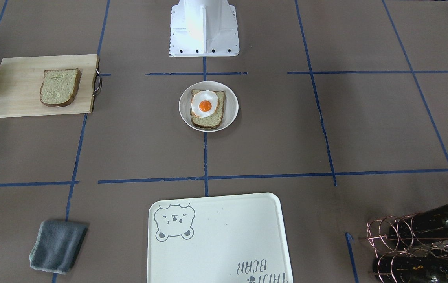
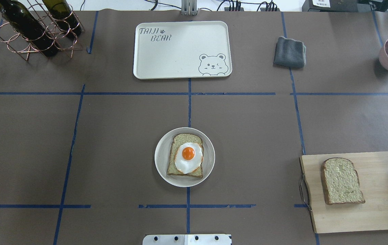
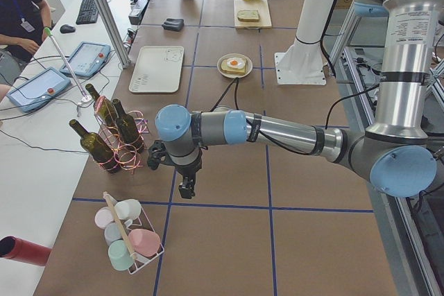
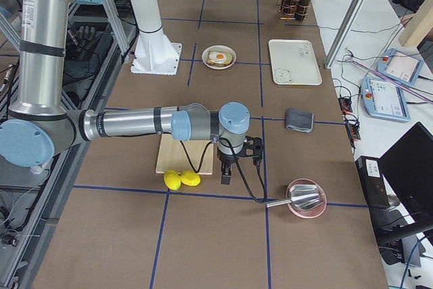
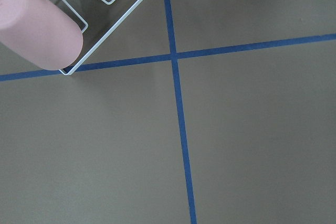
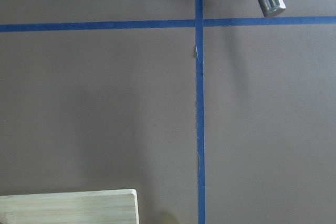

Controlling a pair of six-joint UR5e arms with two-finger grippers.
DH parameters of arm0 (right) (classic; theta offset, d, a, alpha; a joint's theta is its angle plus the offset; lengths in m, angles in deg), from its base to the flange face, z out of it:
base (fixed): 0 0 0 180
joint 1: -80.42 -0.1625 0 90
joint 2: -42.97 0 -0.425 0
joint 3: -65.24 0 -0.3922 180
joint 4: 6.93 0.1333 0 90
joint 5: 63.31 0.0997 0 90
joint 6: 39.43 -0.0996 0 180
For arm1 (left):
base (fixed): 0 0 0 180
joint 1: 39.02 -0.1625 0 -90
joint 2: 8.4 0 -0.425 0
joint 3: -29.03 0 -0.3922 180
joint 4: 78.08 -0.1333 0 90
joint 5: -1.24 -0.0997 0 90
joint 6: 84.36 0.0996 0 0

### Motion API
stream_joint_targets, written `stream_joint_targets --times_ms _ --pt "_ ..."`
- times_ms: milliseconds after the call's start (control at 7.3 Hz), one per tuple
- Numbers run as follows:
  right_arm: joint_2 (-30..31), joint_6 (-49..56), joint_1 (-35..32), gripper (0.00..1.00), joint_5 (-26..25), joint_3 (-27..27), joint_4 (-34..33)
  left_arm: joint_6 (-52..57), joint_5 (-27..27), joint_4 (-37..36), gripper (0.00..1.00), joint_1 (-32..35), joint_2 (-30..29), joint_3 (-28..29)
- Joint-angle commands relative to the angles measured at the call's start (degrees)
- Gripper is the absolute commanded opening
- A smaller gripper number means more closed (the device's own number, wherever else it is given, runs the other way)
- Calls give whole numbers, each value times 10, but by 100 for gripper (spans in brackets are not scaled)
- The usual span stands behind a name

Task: Make sandwich and place on tray
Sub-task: 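Move the right gripper toward the bread slice on the wooden board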

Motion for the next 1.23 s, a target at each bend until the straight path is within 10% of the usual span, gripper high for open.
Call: stream_joint_targets --times_ms 0,548,1096 --pt "2 -2 0 100 1 -6 0 1 0 1 100 0 0 -5" --pt "4 2 1 100 81 -17 1 1 7 6 100 -4 -5 -18" --pt "43 -174 79 100 116 -31 213 -2 95 119 100 -14 30 -30"
